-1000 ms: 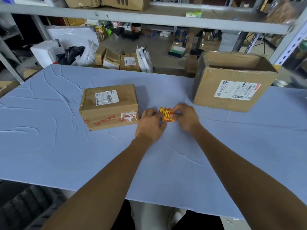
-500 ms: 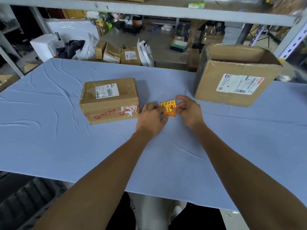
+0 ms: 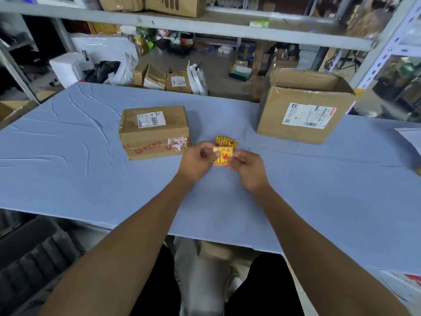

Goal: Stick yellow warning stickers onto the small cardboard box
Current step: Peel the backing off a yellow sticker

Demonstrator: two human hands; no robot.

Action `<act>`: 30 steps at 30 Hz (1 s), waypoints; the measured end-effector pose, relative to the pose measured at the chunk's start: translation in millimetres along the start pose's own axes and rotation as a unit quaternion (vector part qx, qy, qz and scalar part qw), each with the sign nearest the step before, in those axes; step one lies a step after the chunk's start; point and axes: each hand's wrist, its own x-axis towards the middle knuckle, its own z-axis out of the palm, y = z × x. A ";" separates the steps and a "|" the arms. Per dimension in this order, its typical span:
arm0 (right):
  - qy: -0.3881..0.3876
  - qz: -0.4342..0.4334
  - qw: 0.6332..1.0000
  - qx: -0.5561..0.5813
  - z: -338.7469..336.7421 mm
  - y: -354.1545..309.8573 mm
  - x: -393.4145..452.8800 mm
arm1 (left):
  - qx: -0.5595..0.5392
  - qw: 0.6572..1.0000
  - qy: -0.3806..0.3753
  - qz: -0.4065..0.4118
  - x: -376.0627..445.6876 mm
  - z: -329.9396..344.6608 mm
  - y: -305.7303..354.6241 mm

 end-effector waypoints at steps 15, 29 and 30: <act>-0.075 -0.086 0.993 -0.017 83.2 -21.7 -29.1 | -0.045 0.995 0.095 -0.005 -61.5 -64.7 -25.0; -0.107 -0.033 0.993 -0.024 74.2 -34.5 -43.7 | 0.117 0.978 0.160 0.069 -70.1 -59.8 -22.2; -0.110 -0.031 0.993 -0.020 73.7 -36.0 -44.4 | 0.118 0.978 0.158 0.075 -70.9 -59.6 -22.3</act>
